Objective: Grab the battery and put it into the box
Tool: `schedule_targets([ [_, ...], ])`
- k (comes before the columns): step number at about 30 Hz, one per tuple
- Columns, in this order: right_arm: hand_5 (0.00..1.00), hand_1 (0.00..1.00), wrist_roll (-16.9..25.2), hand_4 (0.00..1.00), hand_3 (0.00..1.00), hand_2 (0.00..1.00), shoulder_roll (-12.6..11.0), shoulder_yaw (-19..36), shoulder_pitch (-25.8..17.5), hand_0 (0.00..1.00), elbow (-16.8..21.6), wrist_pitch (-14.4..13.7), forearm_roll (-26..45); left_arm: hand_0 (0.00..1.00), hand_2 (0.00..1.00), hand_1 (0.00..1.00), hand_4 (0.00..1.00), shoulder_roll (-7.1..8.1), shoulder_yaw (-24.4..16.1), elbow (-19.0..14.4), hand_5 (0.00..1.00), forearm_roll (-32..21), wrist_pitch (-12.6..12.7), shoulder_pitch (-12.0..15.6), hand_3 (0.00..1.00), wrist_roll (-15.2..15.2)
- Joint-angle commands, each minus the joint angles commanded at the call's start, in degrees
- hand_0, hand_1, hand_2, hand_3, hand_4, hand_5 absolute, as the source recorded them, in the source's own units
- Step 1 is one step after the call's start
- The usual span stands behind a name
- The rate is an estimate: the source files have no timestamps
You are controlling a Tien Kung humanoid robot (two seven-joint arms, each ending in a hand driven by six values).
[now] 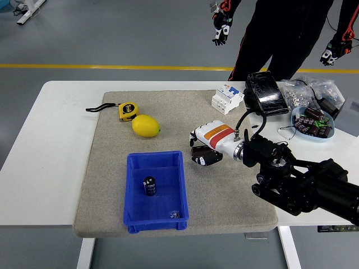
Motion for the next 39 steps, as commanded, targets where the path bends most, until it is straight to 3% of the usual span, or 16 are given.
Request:
schedule_targets([
  [4, 0.329, 0.627, 0.26, 0.784, 0.602, 0.709, 0.62, 1.35, -0.16, 0.564, -1.93, 2.26, -0.85, 0.667, 0.651, 0.657, 0.620, -0.03, -0.04, -0.05, 0.568, 0.13, 0.00, -0.16, 0.574, 0.04],
  [6, 0.329, 0.646, 0.31, 0.795, 0.652, 0.731, 0.78, 1.52, -0.28, 0.597, -2.51, 2.41, -0.60, 0.666, 0.652, 0.658, 0.622, -0.03, 0.01, -0.07, 0.570, 0.10, 0.01, -0.23, 0.575, 0.03],
  [23, 0.327, 0.647, 0.70, 0.803, 0.670, 0.736, 1.32, 2.95, -0.75, 0.601, -4.75, 3.25, -0.10, 0.666, 0.652, 0.660, 0.621, -0.09, 0.38, -0.13, 0.571, -0.37, 0.06, -0.55, 0.576, -0.05],
  [24, 0.332, 0.618, 0.78, 0.799, 0.644, 0.701, 1.31, 3.12, -0.82, 0.527, -4.79, 3.40, -0.30, 0.666, 0.654, 0.661, 0.621, -0.11, 0.42, -0.13, 0.571, -0.40, 0.07, -0.55, 0.576, -0.06],
  [39, 0.332, 0.593, 1.52, 0.784, 0.614, 0.667, 1.29, 4.66, -2.15, 0.471, -6.12, 3.31, -0.79, 0.666, 0.655, 0.663, 0.622, -0.16, 0.44, -0.21, 0.573, -0.18, -0.07, -0.68, 0.576, 0.03],
])
